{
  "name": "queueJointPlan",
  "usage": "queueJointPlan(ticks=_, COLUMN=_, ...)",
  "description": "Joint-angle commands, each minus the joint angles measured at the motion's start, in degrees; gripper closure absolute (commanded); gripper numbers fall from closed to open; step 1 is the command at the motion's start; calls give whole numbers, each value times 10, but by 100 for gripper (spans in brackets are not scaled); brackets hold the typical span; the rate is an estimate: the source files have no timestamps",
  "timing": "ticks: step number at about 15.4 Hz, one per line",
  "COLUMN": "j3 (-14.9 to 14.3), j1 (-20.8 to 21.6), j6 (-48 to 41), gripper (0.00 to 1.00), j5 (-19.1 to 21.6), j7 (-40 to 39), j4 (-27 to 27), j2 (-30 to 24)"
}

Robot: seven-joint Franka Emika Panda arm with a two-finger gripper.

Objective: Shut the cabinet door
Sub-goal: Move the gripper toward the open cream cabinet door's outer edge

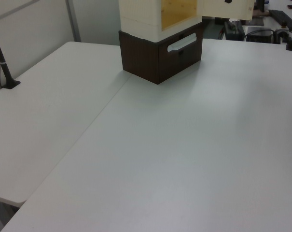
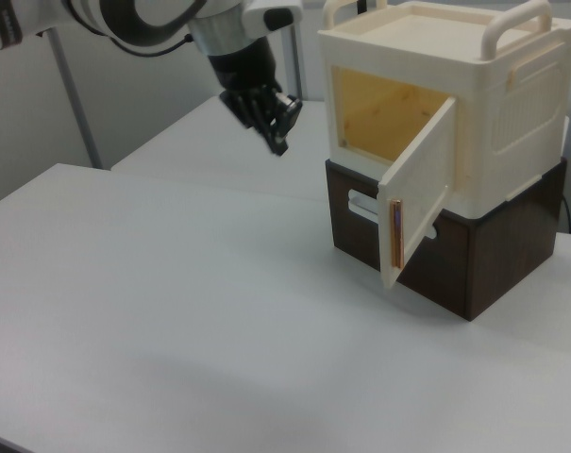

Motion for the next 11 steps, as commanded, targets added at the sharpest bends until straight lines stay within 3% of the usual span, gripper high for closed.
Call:
queueJointPlan(ticks=1, j3=-7, j1=-19, j6=59, gripper=100, j5=48, j7=-2, j4=-5, j2=-5)
queueJointPlan(ticks=6, j3=-71, j1=-41, j6=109, gripper=100, j5=182, j7=-3, j4=-5, j2=-6)
queueJointPlan(ticks=11, j3=-121, j1=-50, j6=154, gripper=100, j5=230, j7=-14, j4=-6, j2=1)
